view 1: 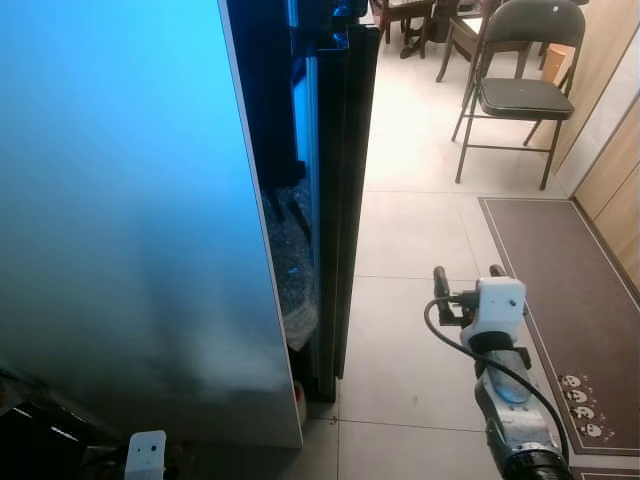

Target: Restocking fridge

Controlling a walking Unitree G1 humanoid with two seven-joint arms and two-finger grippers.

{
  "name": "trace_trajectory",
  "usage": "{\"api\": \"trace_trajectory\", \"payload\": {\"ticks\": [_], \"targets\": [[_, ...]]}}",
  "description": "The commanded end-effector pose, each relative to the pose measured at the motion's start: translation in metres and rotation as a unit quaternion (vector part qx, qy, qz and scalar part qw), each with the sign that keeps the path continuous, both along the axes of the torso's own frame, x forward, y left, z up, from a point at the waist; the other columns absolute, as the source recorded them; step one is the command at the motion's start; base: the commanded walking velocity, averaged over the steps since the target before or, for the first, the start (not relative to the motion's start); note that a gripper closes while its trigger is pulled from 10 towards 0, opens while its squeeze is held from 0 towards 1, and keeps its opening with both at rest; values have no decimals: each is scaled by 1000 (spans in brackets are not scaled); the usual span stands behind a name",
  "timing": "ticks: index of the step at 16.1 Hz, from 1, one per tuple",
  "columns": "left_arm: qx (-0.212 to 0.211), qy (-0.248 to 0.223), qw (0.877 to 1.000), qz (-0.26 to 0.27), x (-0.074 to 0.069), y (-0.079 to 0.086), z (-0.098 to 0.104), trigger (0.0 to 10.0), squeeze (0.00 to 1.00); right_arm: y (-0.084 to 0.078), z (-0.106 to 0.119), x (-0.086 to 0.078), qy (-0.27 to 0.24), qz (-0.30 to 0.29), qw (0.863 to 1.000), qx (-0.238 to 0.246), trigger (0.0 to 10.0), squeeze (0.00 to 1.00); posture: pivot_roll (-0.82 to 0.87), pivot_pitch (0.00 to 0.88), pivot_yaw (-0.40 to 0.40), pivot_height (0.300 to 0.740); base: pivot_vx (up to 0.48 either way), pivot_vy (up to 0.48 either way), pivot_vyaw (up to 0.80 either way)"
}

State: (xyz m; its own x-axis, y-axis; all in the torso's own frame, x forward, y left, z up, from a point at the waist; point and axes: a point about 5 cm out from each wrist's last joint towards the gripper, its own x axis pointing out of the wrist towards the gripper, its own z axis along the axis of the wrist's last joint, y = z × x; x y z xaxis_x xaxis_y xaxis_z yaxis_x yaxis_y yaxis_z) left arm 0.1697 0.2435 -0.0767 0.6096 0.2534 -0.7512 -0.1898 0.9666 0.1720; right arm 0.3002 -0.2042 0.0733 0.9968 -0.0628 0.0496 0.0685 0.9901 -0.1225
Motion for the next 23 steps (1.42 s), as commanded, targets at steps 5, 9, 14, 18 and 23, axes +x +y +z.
{"api": "trace_trajectory", "payload": {"ticks": [5,9,14,18,23], "targets": [[12,-23,1000,-11,7,0,5,10000,0,2,10,4,-14,1,1000,16,10000,0,-45,0,26,740,0,0,0],[12,-30,999,-24,6,-1,5,10000,0,7,13,1,-21,-1,999,26,10000,0,-61,0,45,740,0,0,0],[7,-31,999,-17,-1,-7,1,10000,0,15,15,0,-20,2,997,68,10000,0,-31,0,24,740,0,0,0],[3,-20,1000,-21,-7,-12,-3,10000,0,10,22,-3,-31,-7,997,66,10000,0,-90,0,44,740,0,0,0],[6,-32,999,-37,2,-14,0,10000,0,14,21,-7,-25,-17,996,80,10000,0,-90,0,55,740,0,0,0]]}}
